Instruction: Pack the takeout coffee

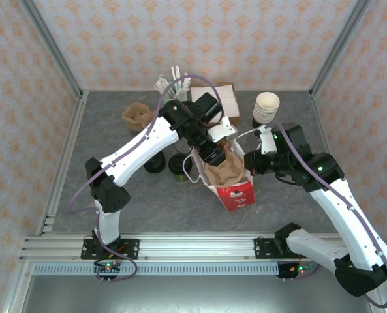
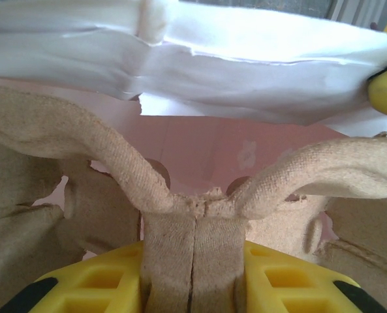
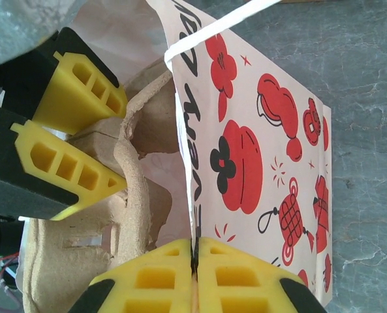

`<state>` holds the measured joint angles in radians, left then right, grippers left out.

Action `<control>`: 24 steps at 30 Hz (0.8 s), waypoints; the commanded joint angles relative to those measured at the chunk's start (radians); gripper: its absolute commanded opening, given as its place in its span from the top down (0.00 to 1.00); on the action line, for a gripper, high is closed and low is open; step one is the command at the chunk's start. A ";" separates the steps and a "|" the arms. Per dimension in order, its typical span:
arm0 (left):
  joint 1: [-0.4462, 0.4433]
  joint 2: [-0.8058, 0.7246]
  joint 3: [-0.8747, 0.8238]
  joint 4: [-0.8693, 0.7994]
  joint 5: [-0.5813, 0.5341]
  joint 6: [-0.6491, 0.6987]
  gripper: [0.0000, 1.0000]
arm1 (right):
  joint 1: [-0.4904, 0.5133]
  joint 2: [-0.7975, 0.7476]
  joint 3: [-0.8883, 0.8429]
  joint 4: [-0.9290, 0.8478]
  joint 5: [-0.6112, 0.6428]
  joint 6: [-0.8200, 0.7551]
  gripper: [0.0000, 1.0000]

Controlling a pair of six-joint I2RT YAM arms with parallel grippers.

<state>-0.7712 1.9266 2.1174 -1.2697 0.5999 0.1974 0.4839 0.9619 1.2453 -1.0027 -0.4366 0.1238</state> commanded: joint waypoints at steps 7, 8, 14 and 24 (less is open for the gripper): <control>0.012 0.040 0.028 0.013 -0.052 -0.067 0.67 | 0.005 -0.021 -0.024 0.012 0.041 0.009 0.77; 0.015 0.041 0.028 0.017 -0.052 -0.079 0.67 | 0.006 -0.023 -0.027 0.008 0.045 0.008 0.74; 0.018 0.042 0.024 0.042 -0.065 -0.137 0.67 | 0.006 -0.051 -0.039 -0.008 0.062 0.000 0.65; 0.011 0.045 0.037 0.058 -0.077 -0.167 0.67 | 0.005 -0.063 -0.052 -0.029 0.075 -0.002 0.61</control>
<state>-0.7589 1.9686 2.1197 -1.2282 0.5591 0.0551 0.4839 0.9112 1.2022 -1.0084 -0.3889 0.1333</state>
